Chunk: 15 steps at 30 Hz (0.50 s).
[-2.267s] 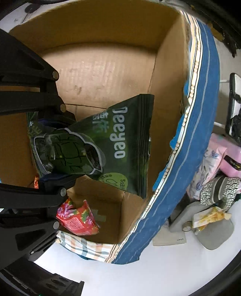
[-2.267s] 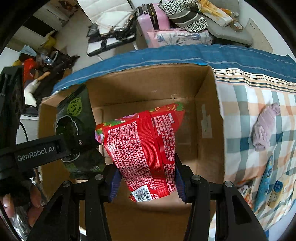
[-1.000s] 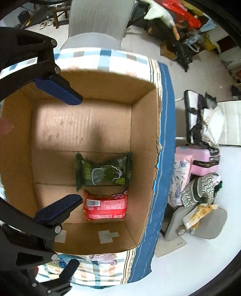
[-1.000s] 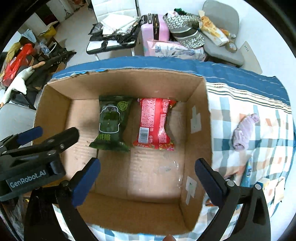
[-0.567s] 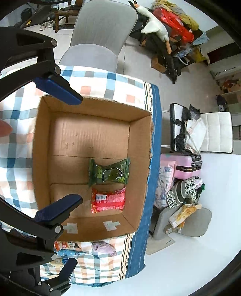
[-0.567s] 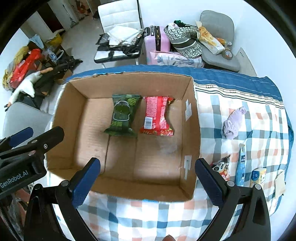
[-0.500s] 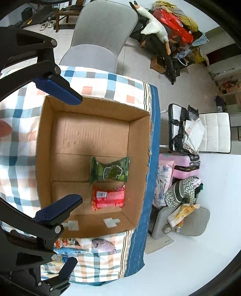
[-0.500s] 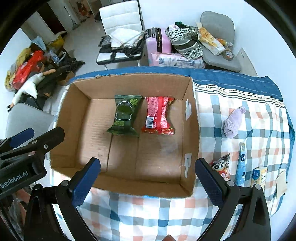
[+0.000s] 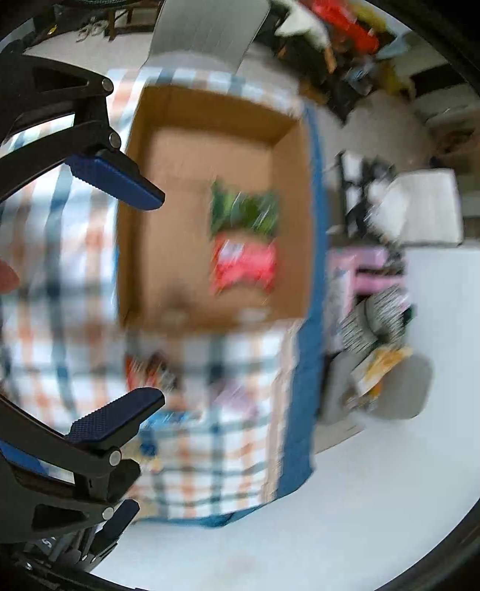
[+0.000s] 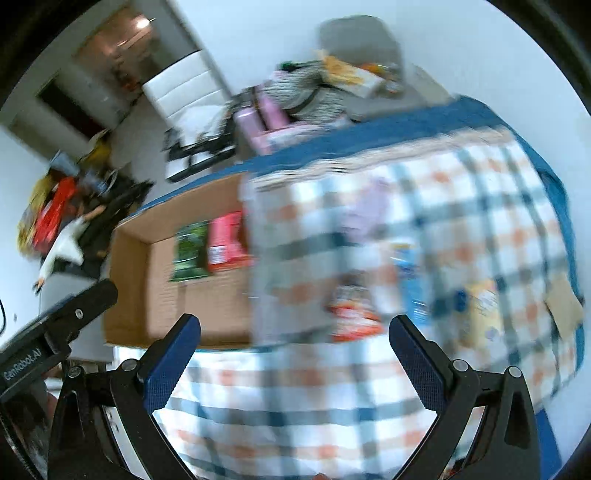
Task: Organize soft objects
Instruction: 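Grasp the panda snack bag with the left tool while the right tool grasps the yellow tissue pack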
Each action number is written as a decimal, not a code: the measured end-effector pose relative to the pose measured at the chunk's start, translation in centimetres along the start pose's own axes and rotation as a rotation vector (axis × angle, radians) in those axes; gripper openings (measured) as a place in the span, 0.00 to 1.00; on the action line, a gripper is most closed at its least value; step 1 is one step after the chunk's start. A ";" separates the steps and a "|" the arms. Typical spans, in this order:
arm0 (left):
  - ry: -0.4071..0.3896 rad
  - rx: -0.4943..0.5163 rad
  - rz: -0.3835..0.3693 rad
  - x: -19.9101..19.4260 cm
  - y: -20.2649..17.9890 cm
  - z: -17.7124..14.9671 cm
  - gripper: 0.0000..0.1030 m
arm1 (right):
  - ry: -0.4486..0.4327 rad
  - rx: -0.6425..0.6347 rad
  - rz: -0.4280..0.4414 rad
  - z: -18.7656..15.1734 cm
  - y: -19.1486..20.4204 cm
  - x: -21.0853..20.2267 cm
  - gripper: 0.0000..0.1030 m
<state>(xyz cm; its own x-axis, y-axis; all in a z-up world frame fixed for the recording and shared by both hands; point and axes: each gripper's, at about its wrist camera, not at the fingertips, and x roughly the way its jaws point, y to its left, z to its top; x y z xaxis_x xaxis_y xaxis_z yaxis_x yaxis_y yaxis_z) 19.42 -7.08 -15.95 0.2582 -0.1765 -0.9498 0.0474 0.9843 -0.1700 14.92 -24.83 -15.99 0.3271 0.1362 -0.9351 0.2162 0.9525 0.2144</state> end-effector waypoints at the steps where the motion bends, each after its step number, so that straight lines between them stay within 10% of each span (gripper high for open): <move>1: 0.038 -0.008 -0.017 1.5 -1.4 -0.2 0.96 | 0.002 0.025 -0.020 -0.1 -2.1 -0.2 1.00; 15: 0.440 -0.119 -0.029 20.6 -10.7 -2.9 0.88 | 0.196 0.236 -0.164 0.0 -24.7 8.0 1.00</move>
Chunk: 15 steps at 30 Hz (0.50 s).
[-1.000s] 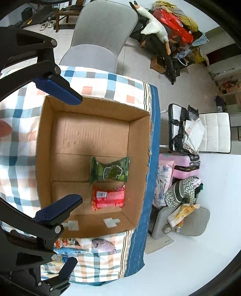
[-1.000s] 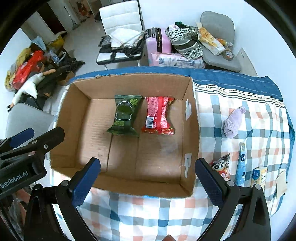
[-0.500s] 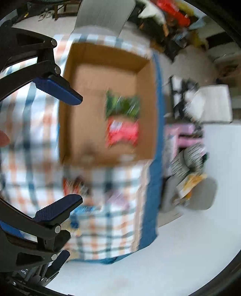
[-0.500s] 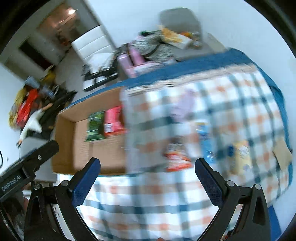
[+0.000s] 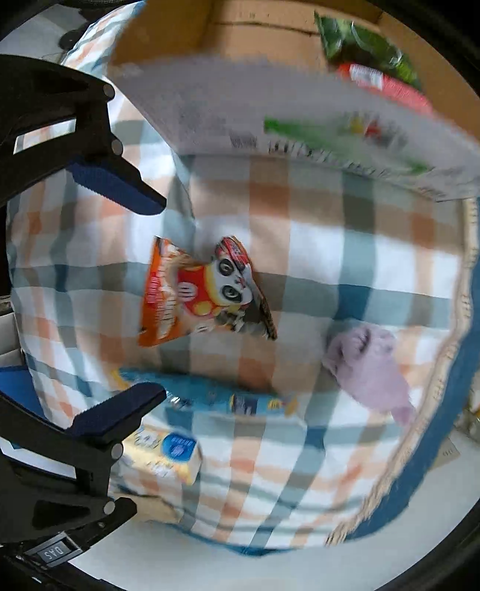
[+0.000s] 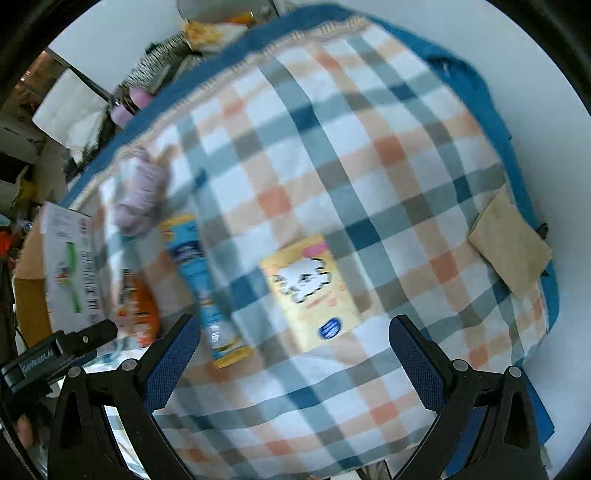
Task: Organize soft objects
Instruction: 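Grasp the panda snack bag with the left tool while the right tool grasps the yellow tissue pack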
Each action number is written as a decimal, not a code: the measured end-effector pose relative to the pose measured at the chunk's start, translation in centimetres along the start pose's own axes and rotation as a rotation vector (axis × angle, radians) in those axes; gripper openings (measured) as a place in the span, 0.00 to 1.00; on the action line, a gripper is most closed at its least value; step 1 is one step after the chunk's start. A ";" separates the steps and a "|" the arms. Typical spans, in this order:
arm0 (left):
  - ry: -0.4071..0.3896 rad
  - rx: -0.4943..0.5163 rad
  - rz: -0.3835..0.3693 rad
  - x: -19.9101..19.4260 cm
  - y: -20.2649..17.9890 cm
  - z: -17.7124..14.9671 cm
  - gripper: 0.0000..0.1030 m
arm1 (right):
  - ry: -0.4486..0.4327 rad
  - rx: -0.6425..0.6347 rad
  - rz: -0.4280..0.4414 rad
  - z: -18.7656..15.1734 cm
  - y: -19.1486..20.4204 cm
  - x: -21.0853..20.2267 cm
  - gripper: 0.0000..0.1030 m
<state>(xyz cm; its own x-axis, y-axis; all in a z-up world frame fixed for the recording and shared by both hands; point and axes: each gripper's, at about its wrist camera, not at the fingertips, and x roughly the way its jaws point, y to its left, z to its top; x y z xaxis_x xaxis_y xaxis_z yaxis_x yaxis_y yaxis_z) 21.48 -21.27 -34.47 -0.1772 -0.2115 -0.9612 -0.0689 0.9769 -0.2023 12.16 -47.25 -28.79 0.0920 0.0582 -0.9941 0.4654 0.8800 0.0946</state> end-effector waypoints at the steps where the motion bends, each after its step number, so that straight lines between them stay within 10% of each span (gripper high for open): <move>1: 0.020 -0.009 0.004 0.9 -0.1 0.4 0.86 | 0.016 -0.003 0.006 0.4 -0.2 0.9 1.00; 9: 0.069 -0.049 0.024 4.9 -0.4 1.8 0.53 | 0.160 -0.024 0.027 2.3 -1.1 8.3 1.00; 15: 0.045 -0.035 0.036 5.9 -0.9 1.2 0.46 | 0.232 -0.047 0.027 2.3 -1.0 11.3 0.92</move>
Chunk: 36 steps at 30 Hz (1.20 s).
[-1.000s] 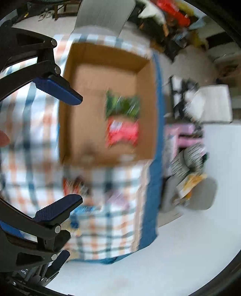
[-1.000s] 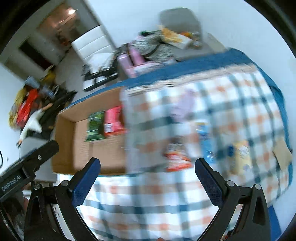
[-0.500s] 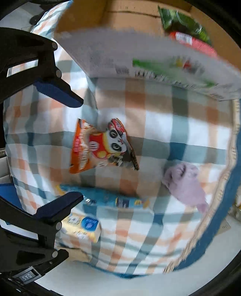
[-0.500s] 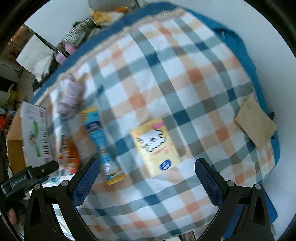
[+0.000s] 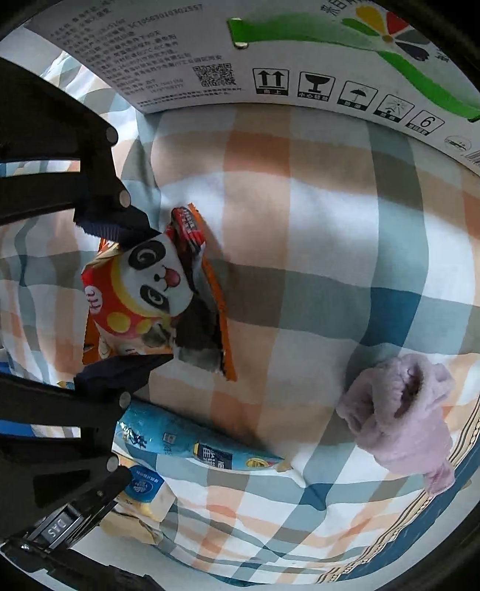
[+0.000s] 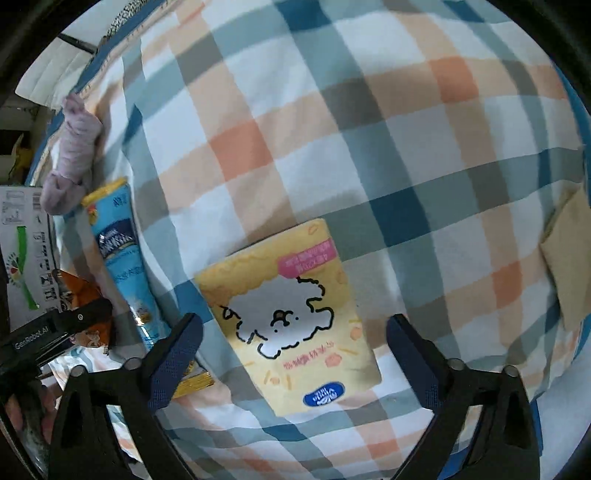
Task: Organize soft objects
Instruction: 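Grasp the panda snack bag with the left tool while the right tool grasps the yellow tissue pack, then carry both items into the box beside the bags and open both tools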
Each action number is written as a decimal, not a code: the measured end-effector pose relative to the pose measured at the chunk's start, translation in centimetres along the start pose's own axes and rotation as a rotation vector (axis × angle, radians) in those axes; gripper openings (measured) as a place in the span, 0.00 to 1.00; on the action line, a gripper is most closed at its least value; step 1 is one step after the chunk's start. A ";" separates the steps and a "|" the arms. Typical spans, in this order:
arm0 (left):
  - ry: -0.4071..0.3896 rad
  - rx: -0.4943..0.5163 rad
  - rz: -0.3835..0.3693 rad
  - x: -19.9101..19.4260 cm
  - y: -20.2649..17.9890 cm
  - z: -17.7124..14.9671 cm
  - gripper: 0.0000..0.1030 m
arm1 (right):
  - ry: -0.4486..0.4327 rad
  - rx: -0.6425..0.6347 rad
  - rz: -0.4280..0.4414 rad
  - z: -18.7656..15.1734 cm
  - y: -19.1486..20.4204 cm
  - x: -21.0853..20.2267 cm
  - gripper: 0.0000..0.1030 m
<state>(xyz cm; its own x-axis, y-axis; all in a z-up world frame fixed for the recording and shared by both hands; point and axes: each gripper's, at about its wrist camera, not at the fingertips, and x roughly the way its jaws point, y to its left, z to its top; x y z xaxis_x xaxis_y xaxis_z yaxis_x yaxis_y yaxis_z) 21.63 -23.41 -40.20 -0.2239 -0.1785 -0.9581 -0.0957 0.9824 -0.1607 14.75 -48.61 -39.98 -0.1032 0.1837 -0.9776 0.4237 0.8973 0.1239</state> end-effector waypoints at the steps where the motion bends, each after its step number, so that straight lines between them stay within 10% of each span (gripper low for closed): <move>1: -0.004 0.000 0.000 0.0 -0.1 0.0 0.45 | 0.009 -0.004 -0.003 0.0 0.0 0.3 0.87; 11: -0.045 -0.034 -0.083 -1.8 0.5 -1.6 0.39 | 0.042 -0.004 -0.021 -0.9 -0.3 1.9 0.70; 20: -0.131 0.008 -0.198 -8.2 0.9 -4.2 0.38 | -0.080 -0.037 0.048 -3.8 2.1 -4.8 0.66; 36: -0.411 -0.003 -0.254 -25.6 15.6 -5.5 0.38 | -0.249 -0.319 0.193 -8.8 21.6 -16.1 0.65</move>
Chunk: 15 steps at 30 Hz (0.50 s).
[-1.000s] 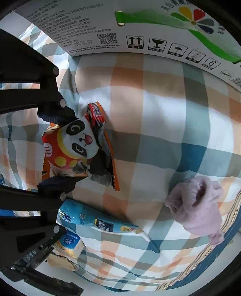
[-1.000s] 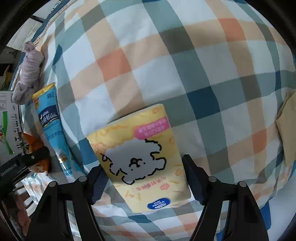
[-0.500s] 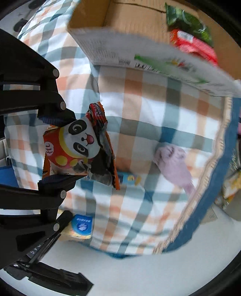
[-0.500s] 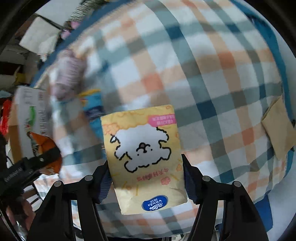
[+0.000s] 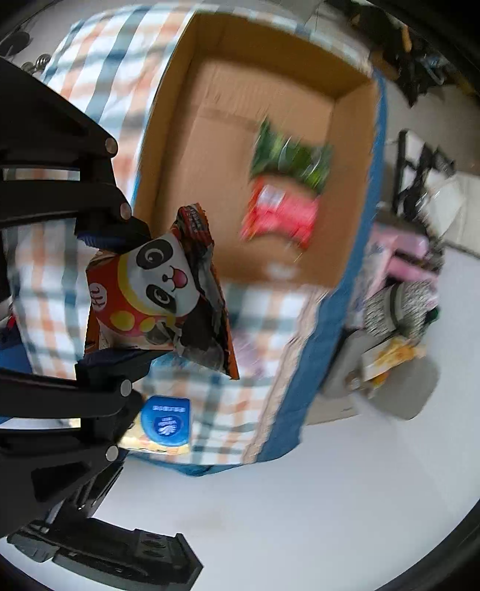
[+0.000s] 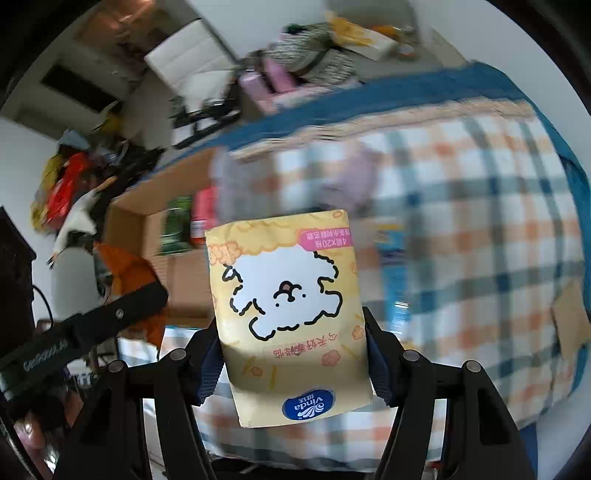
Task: Organize soft objects
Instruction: 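Carry both items into the box beside the bags and open both tools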
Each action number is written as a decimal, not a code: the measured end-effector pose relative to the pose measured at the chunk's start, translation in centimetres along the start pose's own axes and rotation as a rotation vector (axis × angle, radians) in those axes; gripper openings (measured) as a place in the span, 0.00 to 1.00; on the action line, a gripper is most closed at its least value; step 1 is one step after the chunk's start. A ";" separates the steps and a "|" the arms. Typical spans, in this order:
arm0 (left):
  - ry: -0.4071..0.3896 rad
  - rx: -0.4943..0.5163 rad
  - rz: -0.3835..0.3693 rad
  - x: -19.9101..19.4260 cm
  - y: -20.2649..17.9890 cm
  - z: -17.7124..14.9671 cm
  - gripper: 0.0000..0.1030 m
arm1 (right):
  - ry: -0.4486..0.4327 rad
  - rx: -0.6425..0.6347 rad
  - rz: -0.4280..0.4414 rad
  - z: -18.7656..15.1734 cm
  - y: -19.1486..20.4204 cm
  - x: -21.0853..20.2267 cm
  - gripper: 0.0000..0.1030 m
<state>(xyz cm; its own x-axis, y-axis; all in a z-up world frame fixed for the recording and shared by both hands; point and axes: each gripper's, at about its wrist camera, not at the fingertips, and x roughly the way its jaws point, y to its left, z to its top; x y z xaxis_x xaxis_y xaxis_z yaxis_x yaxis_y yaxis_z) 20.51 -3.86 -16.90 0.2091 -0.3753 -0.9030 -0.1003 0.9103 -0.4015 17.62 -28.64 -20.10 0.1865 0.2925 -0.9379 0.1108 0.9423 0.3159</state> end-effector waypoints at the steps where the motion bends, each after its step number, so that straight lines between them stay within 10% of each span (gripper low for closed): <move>1: -0.016 -0.005 0.015 -0.8 1.1 0.5 0.38 | 0.000 -0.014 0.010 0.1 1.4 0.1 0.65; 15: -0.042 0.019 0.285 -0.4 15.8 9.9 0.38 | 0.042 -0.120 -0.031 2.4 18.5 7.5 0.66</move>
<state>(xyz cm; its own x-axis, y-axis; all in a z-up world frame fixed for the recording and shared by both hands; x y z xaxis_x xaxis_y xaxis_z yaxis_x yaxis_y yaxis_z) 28.42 12.42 -21.38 0.2150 -0.0966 -0.9718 -0.1430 0.9813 -0.1291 23.40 -9.36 -20.97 0.1433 0.2672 -0.9529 -0.0026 0.9630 0.2696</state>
